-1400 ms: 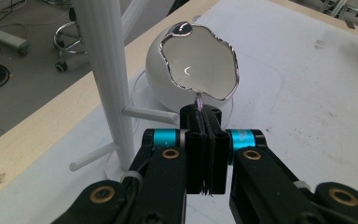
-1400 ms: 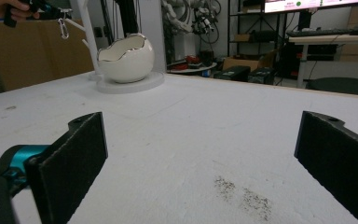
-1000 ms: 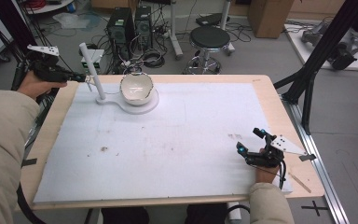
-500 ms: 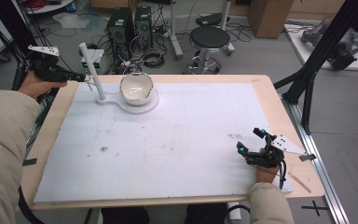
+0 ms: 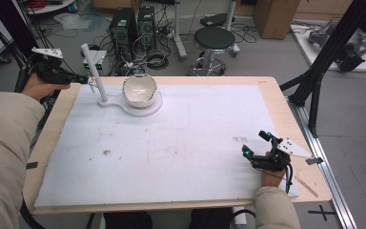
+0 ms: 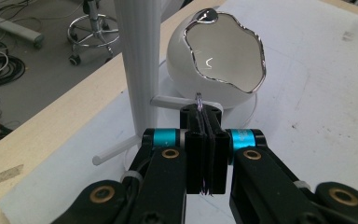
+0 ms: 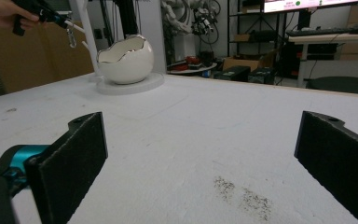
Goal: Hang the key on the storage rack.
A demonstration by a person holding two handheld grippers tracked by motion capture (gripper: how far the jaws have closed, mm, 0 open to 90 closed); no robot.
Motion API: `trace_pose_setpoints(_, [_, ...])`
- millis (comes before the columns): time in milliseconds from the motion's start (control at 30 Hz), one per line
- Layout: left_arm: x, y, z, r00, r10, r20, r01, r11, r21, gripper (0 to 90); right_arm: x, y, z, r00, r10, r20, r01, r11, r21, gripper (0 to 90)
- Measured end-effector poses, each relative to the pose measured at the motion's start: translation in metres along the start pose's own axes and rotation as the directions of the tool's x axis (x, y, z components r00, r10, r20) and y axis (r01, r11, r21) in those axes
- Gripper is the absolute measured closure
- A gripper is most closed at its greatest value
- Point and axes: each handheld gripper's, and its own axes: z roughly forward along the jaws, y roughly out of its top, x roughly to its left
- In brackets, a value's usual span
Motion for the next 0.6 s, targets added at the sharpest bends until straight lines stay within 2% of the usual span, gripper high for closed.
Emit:
trace_pose_setpoints(367, [0.0021,-0.0023,0.0047,0.9999,0.004,-0.016,-0.004,1.0000,-0.003,87.9,0.0000,0.0000,0.0001,1.0000,0.003,-0.001,-0.003,1.000,-0.001,1.5])
trace_pose_setpoints(433, [0.0004,-0.0038,0.0051,0.9990,0.020,-0.040,-0.021,0.9997,-0.016,86.8,0.0000,0.0000,0.0001,1.0000,0.001,0.000,-0.001,1.000,0.000,1.5])
trace_pose_setpoints(533, [0.0013,-0.0061,0.0037,0.9949,0.021,-0.099,-0.022,0.9997,-0.007,72.4,0.0001,0.0000,0.0001,1.0000,-0.002,0.001,0.002,1.000,0.000,1.5])
trace_pose_setpoints(600, [0.0036,-0.0087,0.0002,0.9916,0.015,-0.129,-0.014,0.9999,0.008,66.1,0.0001,0.0000,0.0000,1.0000,-0.003,0.001,0.003,1.000,0.000,1.5])
